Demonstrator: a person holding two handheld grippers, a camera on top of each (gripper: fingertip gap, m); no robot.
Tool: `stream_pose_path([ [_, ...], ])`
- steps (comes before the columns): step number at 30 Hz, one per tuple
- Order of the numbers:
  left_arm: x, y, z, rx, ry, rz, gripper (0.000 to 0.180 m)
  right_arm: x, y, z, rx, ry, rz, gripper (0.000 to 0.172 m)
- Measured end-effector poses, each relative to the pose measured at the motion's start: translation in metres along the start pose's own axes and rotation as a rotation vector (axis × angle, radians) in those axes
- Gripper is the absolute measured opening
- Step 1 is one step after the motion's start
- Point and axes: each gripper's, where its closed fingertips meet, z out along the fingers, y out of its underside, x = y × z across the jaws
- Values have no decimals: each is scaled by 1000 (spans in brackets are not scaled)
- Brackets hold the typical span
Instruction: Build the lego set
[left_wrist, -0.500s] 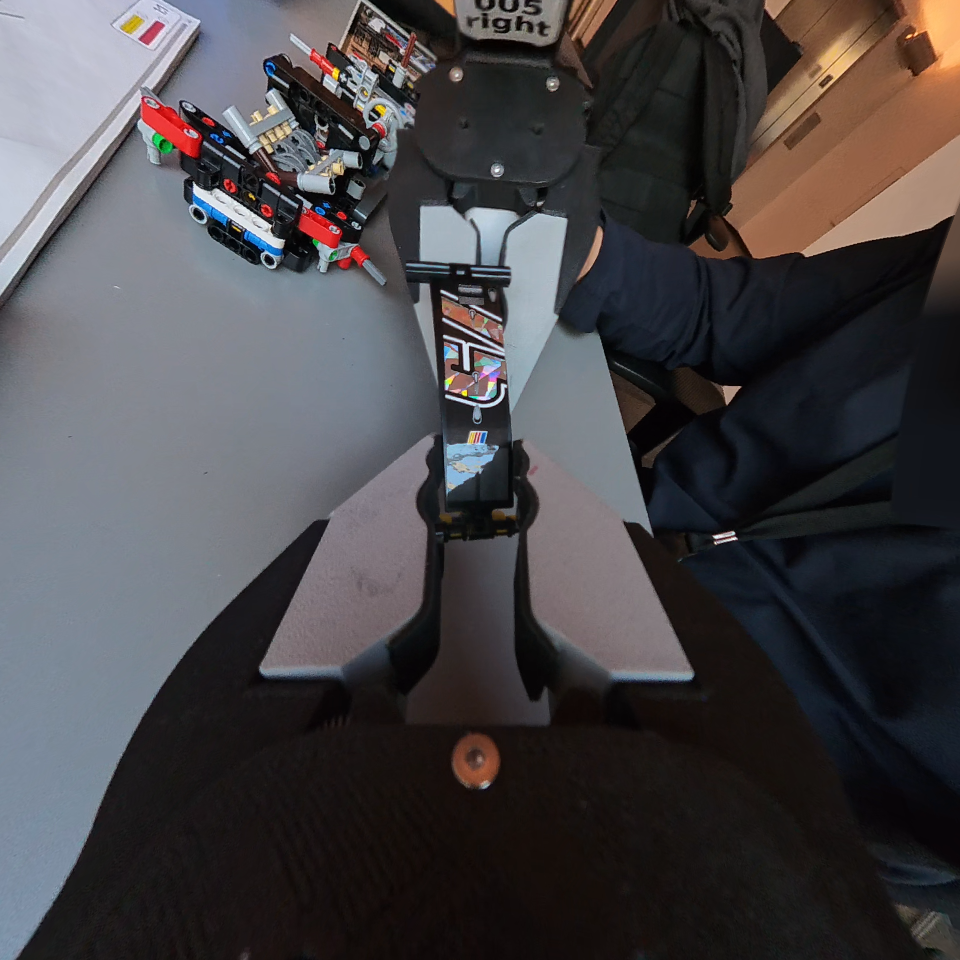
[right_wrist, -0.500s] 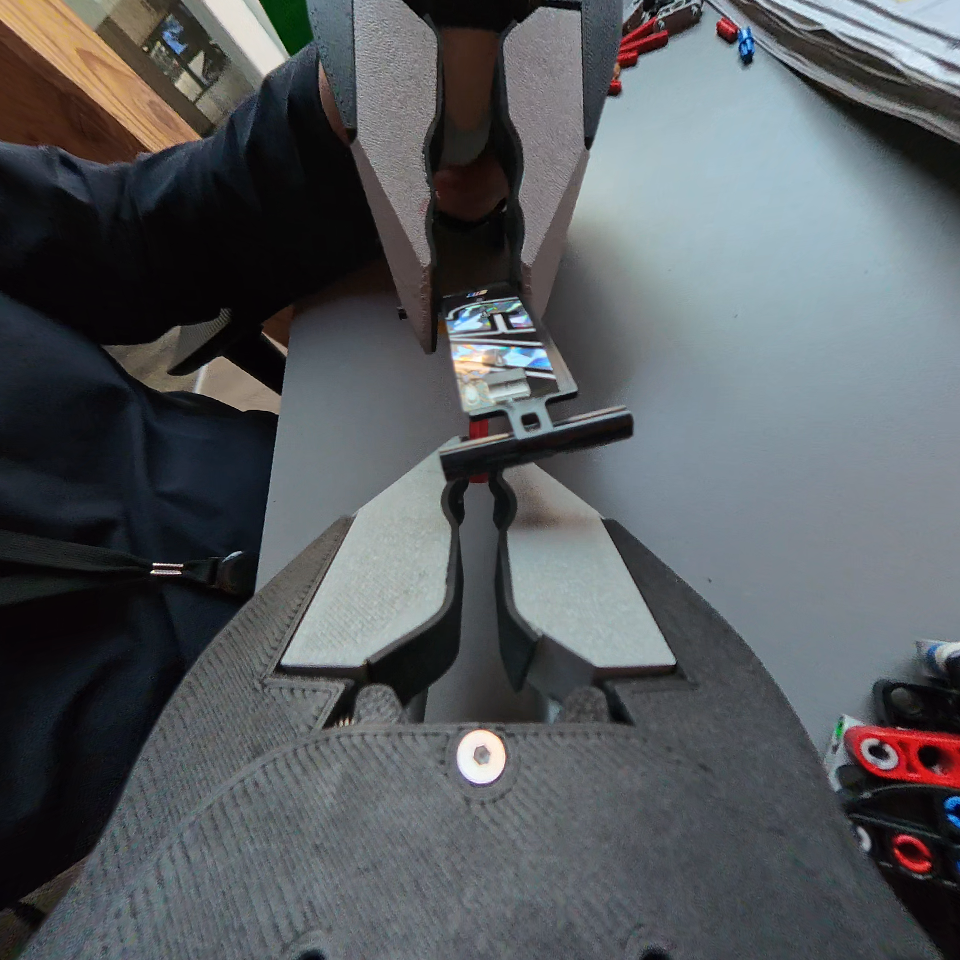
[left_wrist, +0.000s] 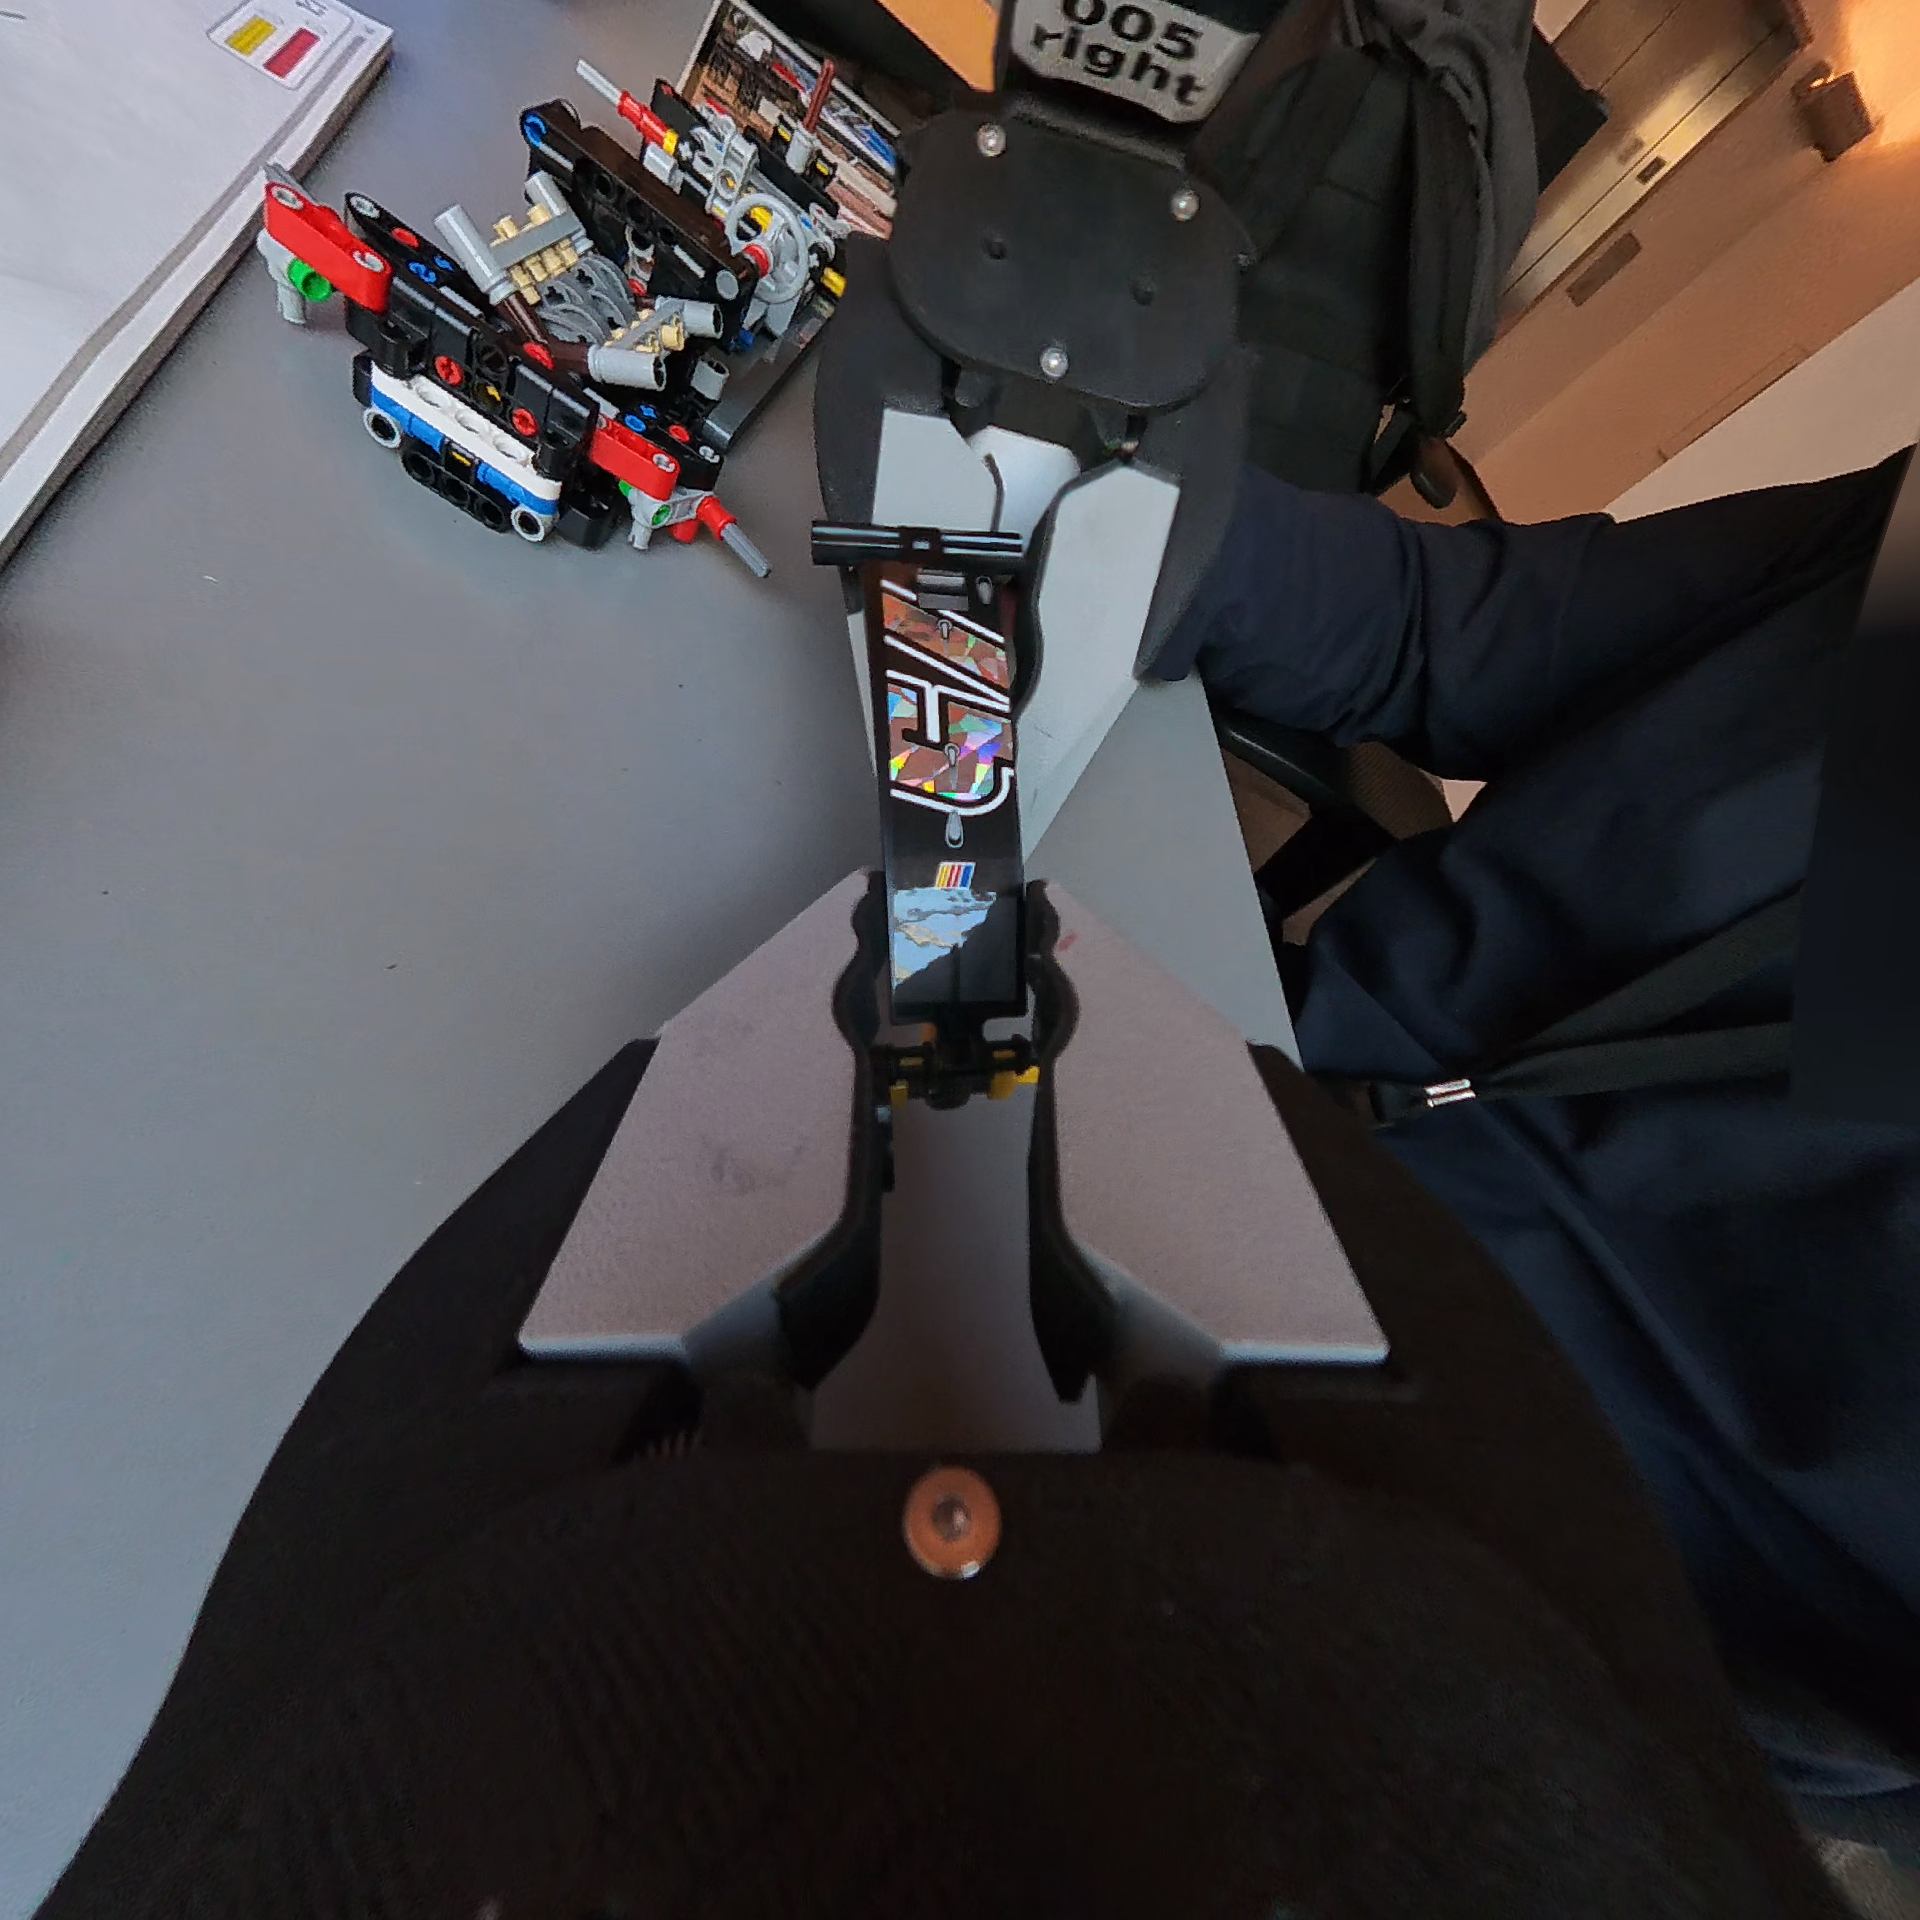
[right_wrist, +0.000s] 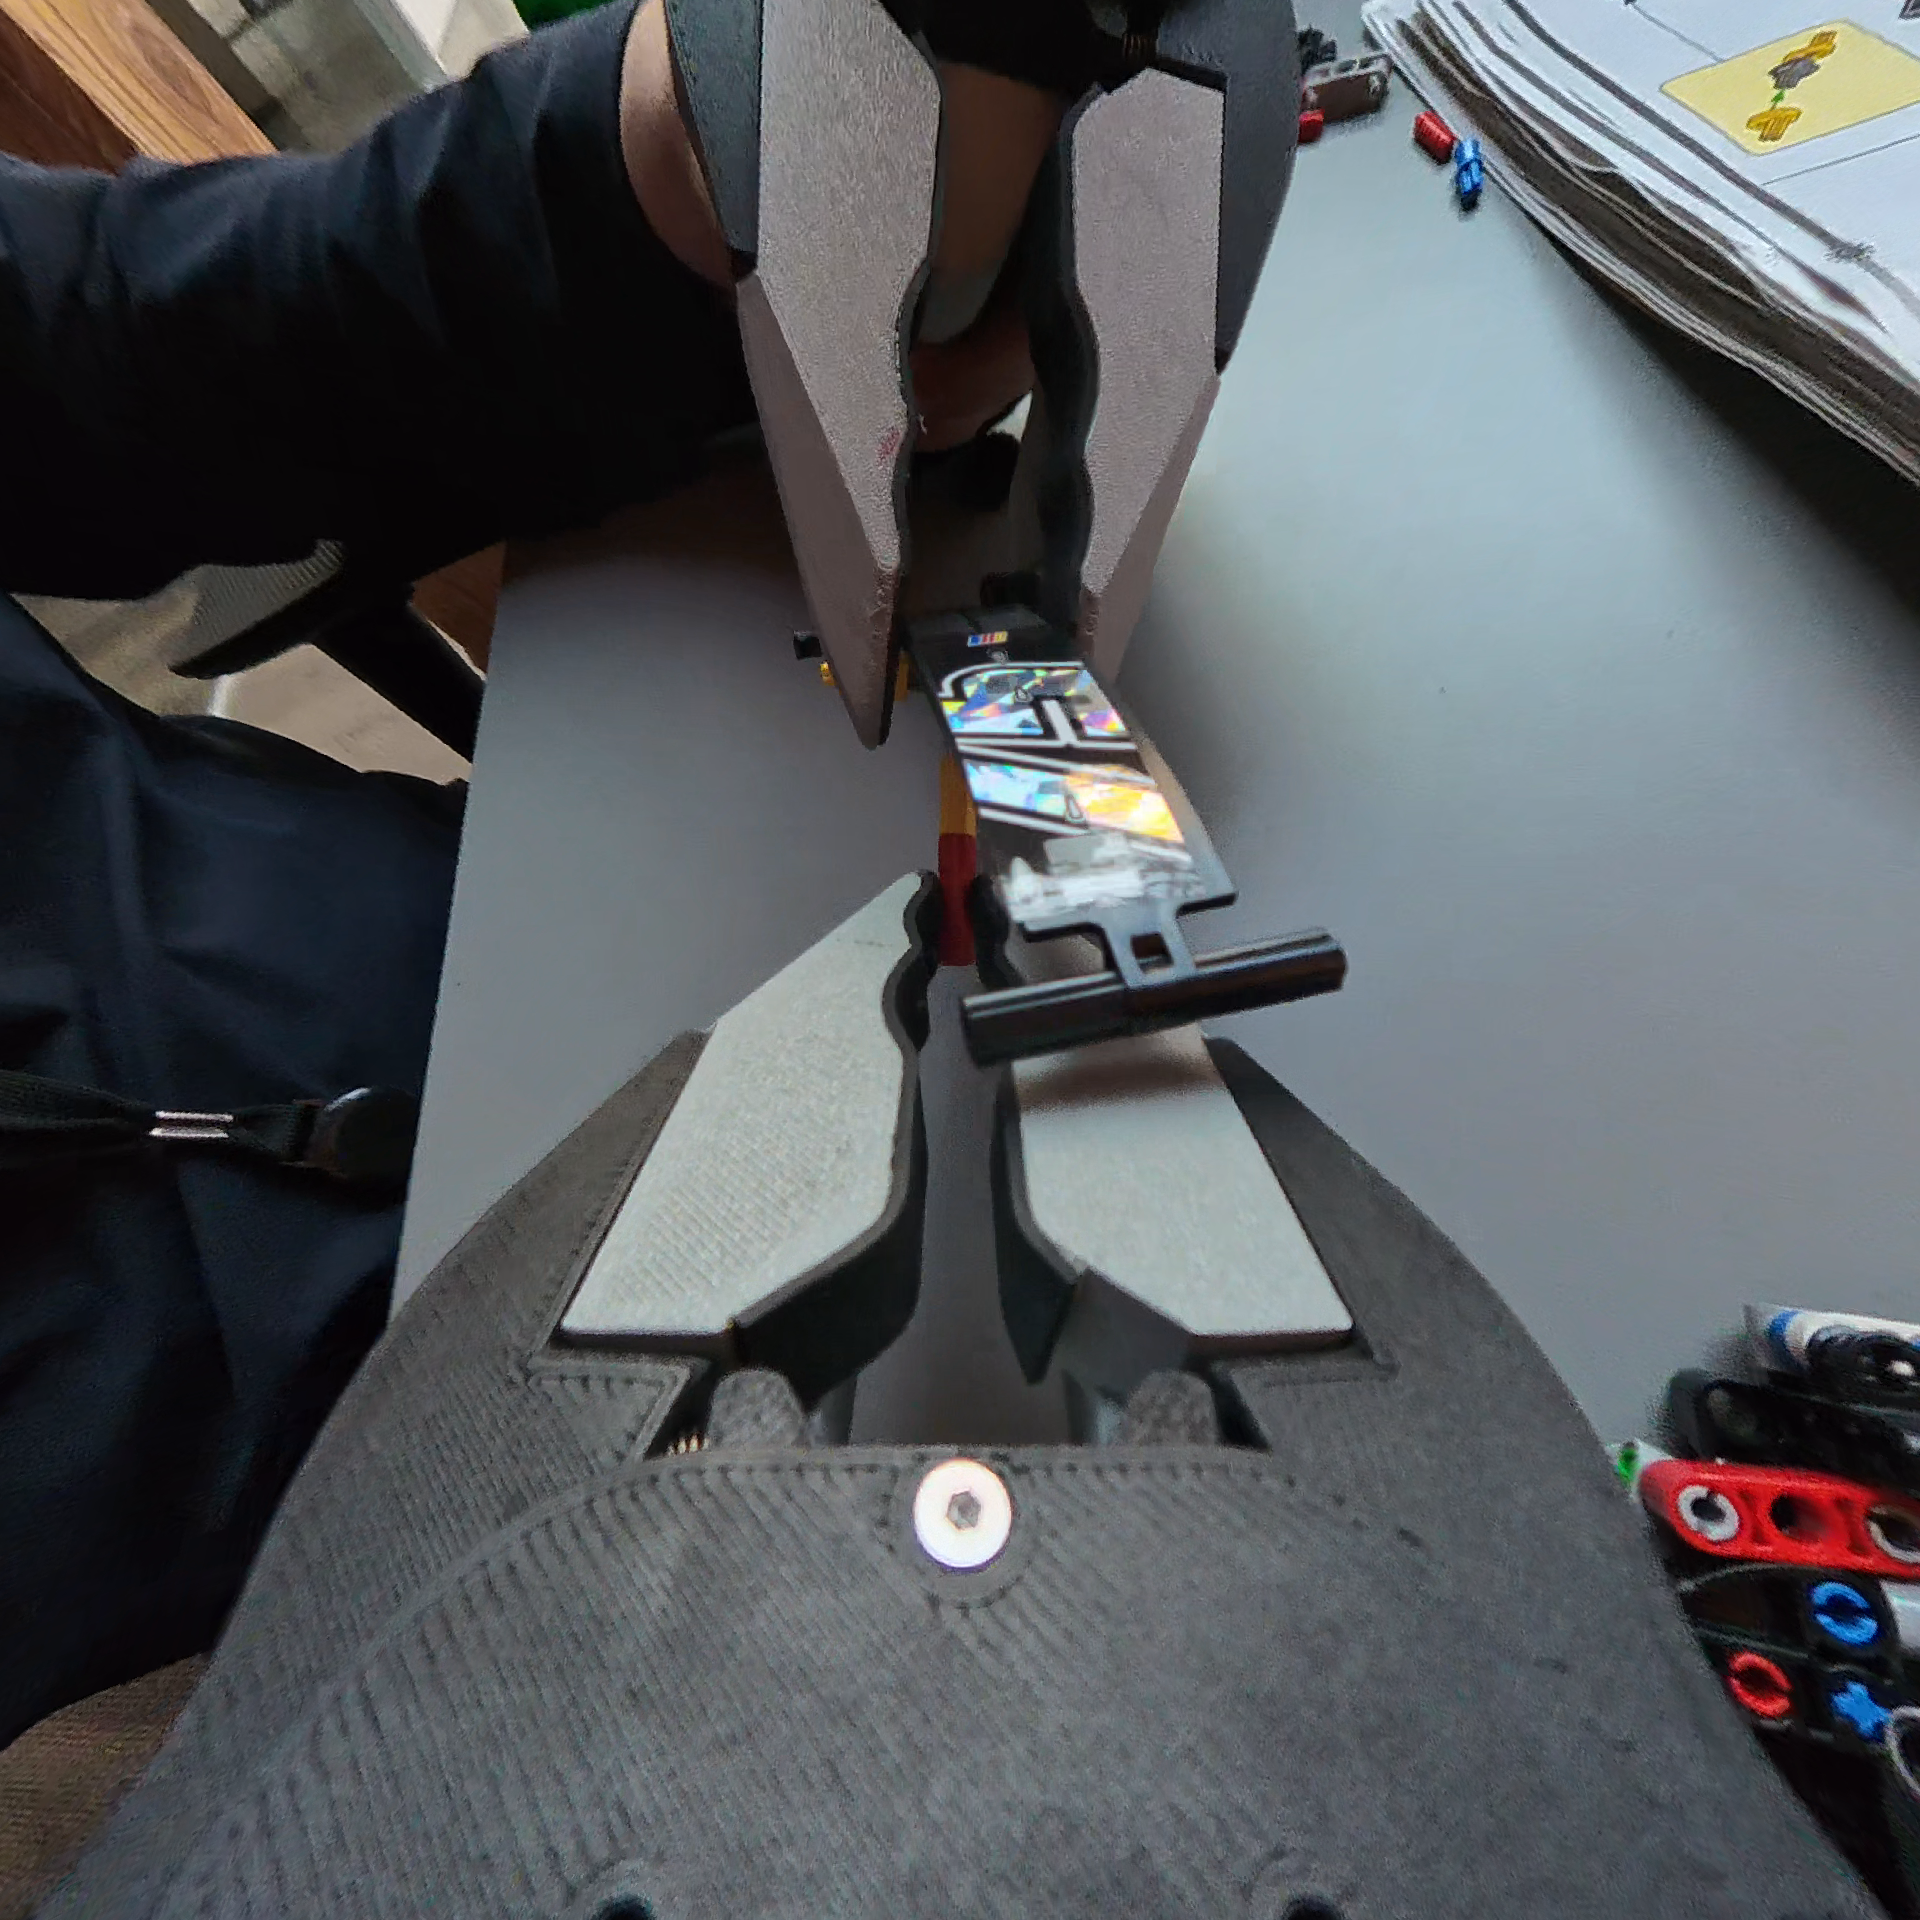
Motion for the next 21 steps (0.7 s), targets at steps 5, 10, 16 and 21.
stream_pose_path([
  [5, -3, 0, 4, 0, -15, -17, 23, 0, -6, -1, 24, 35, -53, 3],
  [10, -6, -1, 9, 0, -29, -21, 23, 4, 3, 6, -48, 124, -177, 3],
  [16, -4, 1, 7, -6, -20, -19, 23, 5, 8, 9, -78, 156, -226, 2],
  [21, -1, 4, 4, -12, 11, -9, 23, 7, 11, 8, -101, 179, -249, 3],
])
